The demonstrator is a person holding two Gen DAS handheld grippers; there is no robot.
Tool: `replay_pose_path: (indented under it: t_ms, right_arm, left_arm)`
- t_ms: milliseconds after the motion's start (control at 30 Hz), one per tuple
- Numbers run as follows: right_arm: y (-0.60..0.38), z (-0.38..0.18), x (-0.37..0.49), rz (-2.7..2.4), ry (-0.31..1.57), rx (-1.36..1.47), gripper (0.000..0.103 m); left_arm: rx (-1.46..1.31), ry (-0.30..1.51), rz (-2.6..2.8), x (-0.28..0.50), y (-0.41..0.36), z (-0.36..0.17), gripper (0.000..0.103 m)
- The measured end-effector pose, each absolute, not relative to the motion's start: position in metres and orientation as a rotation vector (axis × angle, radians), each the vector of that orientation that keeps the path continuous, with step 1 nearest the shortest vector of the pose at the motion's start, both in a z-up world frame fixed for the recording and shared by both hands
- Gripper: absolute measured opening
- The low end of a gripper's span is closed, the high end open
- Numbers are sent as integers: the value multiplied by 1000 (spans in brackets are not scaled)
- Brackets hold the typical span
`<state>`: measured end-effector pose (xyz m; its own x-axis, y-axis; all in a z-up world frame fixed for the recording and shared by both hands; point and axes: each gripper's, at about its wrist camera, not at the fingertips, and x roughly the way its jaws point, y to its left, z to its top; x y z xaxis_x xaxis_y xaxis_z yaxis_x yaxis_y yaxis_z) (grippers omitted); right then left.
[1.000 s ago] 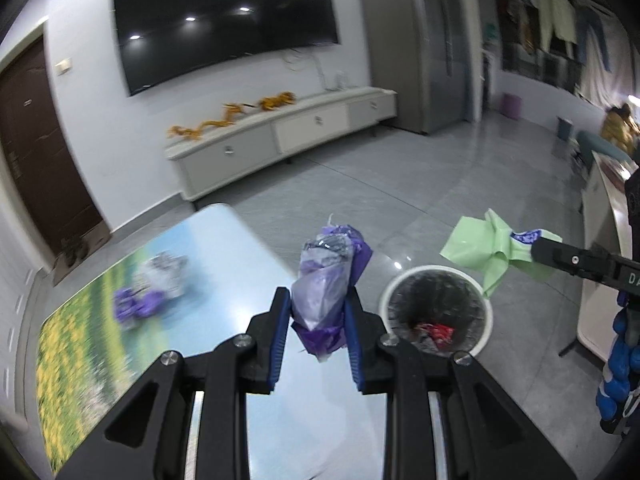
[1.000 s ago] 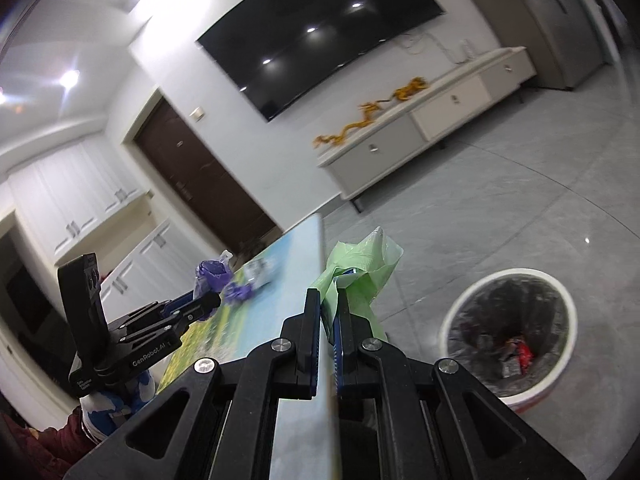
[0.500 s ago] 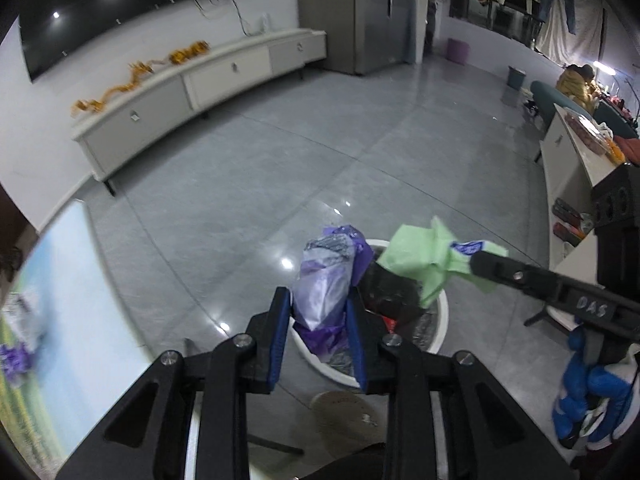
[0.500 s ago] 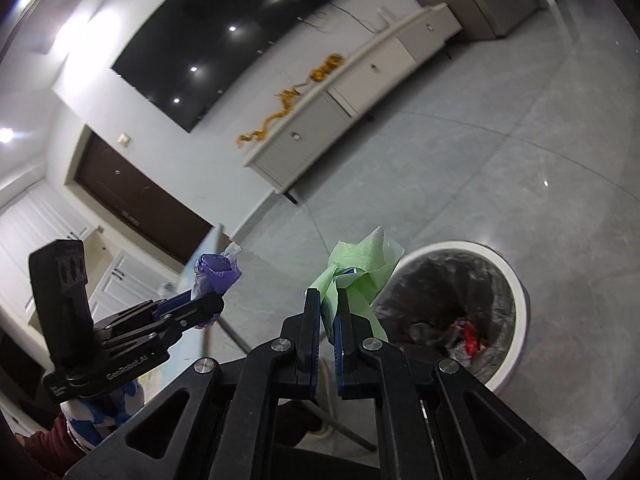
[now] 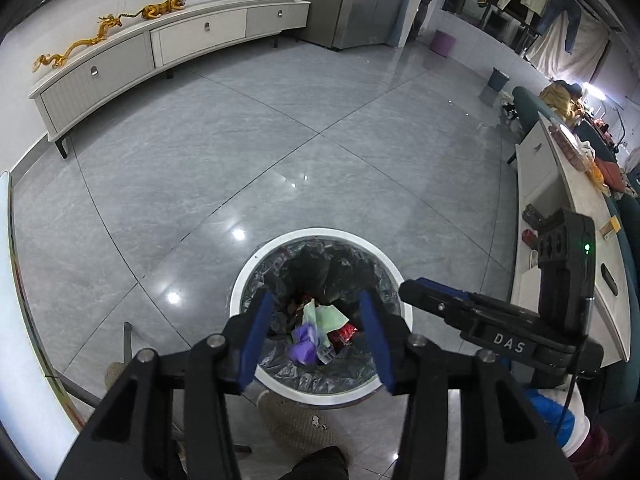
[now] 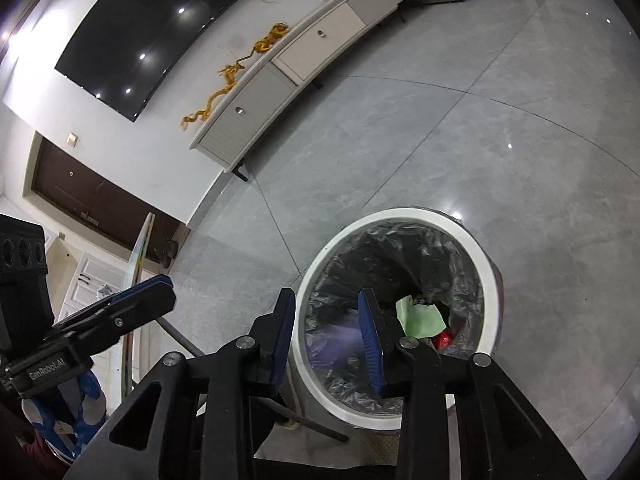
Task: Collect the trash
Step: 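Carry both bags over the bin and open both tools to drop them, then move both open tools back toward the remaining purple and white bags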
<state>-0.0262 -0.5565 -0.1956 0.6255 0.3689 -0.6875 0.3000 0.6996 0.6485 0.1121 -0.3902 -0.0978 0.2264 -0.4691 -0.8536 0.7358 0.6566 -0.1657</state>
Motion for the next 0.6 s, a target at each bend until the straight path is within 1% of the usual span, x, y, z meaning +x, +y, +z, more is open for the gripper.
replay_pose_path:
  t_ms: [267, 333, 367, 400, 467, 533, 600]
  right_arm:
    - [-562, -186, -41, 7, 904, 826, 33]
    - [-562, -181, -44, 1, 894, 823, 35]
    - [-562, -177, -47, -3, 887, 820, 35]
    - [-562, -174, -49, -5, 881, 818, 35]
    - [-561, -166, -56, -12, 867, 815, 37]
    - [-561, -159, -62, -18, 853, 812, 42]
    - [-561, -151, -68, -23, 838, 807, 42]
  left_arm:
    - [289, 994, -795, 104, -378, -82, 46]
    - [289, 970, -772, 99, -374, -76, 50]
    - [288, 957, -760, 96, -371, -73, 55]
    - [287, 941, -750, 93, -368, -69, 58]
    - [289, 906, -732, 86, -358, -60, 59]
    - [291, 884, -721, 80, -352, -53, 59]
    - [290, 861, -713, 74, -345, -45, 59]
